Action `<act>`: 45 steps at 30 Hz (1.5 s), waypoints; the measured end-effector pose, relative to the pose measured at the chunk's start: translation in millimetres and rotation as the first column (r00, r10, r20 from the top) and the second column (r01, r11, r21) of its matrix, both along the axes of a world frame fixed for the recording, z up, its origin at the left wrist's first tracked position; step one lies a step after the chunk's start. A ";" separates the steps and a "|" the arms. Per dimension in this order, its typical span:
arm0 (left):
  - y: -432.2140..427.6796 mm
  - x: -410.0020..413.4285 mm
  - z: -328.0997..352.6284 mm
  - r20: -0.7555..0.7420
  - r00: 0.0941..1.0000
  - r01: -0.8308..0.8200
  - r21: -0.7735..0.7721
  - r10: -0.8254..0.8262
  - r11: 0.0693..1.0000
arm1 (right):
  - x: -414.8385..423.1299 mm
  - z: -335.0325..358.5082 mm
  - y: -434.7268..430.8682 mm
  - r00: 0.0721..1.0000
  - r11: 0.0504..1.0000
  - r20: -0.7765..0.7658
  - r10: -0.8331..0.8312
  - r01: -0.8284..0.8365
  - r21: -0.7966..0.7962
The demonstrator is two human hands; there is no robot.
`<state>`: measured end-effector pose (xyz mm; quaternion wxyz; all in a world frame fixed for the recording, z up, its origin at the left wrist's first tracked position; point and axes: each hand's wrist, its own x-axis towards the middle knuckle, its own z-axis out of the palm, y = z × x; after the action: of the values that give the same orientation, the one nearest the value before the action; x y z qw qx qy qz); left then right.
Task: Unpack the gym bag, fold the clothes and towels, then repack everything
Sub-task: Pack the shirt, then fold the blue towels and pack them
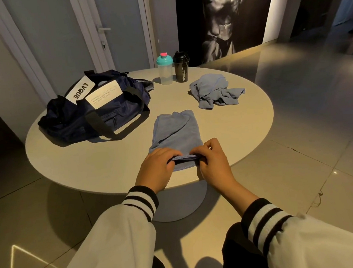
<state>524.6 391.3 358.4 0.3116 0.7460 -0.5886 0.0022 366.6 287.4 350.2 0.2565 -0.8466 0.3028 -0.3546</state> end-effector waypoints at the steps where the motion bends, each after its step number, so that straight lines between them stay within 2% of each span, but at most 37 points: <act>1: 0.2 0.3 0.4 -0.015 1.000 0.000 -0.010 0.000 1.000 | -1.5 0.4 0.7 0.999 0.999 -0.006 0.033 -0.033 -0.011; 5: 1.6 0.8 -2.6 -0.023 1.000 -0.009 -0.063 0.007 0.998 | -3.4 2.7 -4.0 0.997 0.997 -0.026 0.069 -0.069 0.031; 9: 4.3 -0.2 1.4 -0.170 0.984 -0.069 -0.064 0.057 0.996 | -1.2 -2.8 -3.5 0.989 0.999 -0.145 0.033 -0.035 -0.014; 12: 4.6 -0.9 3.1 -0.228 0.973 -0.060 -0.078 0.041 0.995 | -1.1 1.8 1.0 0.995 0.997 -0.093 0.023 -0.016 0.077; 14: 2.6 2.6 -0.7 -0.236 0.969 -0.104 -0.143 0.068 0.984 | 6.4 8.4 4.9 0.998 0.991 -0.067 -0.009 0.018 0.131; 16: -0.7 8.8 -3.2 -0.234 0.956 -0.214 -0.153 0.175 0.965 | 14.4 10.2 9.5 0.994 0.996 -0.084 -0.065 0.070 0.051; 18: -3.6 15.2 -4.0 -0.253 0.929 -0.294 -0.054 0.271 0.954 | 21.6 9.6 14.2 0.976 0.978 -0.148 -0.161 0.138 -0.156; 20: -6.2 16.8 -4.7 -0.270 0.924 -0.267 0.052 0.271 0.962 | 28.8 12.3 15.8 0.961 0.947 -0.191 -0.202 0.141 -0.289; 21: -6.4 15.5 -5.0 -0.264 0.930 -0.244 0.079 0.256 0.967 | 33.1 15.7 15.1 0.965 0.949 -0.193 -0.176 0.114 -0.294; 23: -6.9 13.8 -5.3 -0.321 0.923 -0.207 0.052 0.213 0.977 | 43.1 27.4 14.2 0.982 0.976 -0.173 -0.075 0.037 -0.217; 25: -4.8 11.9 -1.5 -0.461 0.875 -0.191 -0.046 0.148 0.981 | 54.0 35.3 8.7 0.992 0.999 -0.121 0.029 -0.032 -0.026; 27: -1.2 9.3 3.2 -0.497 0.861 -0.179 -0.097 0.108 0.979 | 63.7 35.6 0.9 0.991 0.993 -0.121 0.058 -0.045 0.107; 29: -0.3 7.6 5.9 -0.494 0.864 -0.186 -0.122 0.103 0.975 | 68.5 30.0 -6.7 0.973 0.994 -0.226 0.054 -0.032 0.104; 32: -4.6 12.6 3.0 -0.580 0.801 -0.274 -0.132 0.149 0.953 | 73.5 24.4 -14.3 0.927 0.998 -0.375 0.022 0.000 0.057; 34: -12.3 20.7 5.6 -0.612 0.764 -0.328 -0.094 0.206 0.940 | 81.4 26.3 -21.0 0.929 0.996 -0.369 0.026 0.007 0.085; 37: -32.5 36.2 18.6 -0.589 0.776 -0.325 -0.069 0.224 0.943 | 99.2 34.5 -32.7 0.943 0.993 -0.333 0.025 0.016 0.119; 39: -47.4 46.4 26.2 -0.607 0.765 -0.312 -0.053 0.218 0.949 | 109.7 41.4 -40.1 0.928 0.987 -0.371 -0.033 0.089 0.136; 42: -62.3 57.4 20.0 -0.533 0.813 -0.270 0.013 0.236 0.963 | 119.7 51.7 -47.5 0.876 0.967 -0.480 -0.056 0.167 0.191; 45: -66.8 61.5 10.9 -0.515 0.826 -0.257 0.020 0.230 0.966 | 133.3 55.5 -57.2 0.872 0.973 -0.489 0.008 0.106 0.206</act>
<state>586.1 324.5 369.3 0.4728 0.7802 -0.3842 -0.1419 500.0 230.2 405.7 0.2575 -0.8657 0.4174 -0.1000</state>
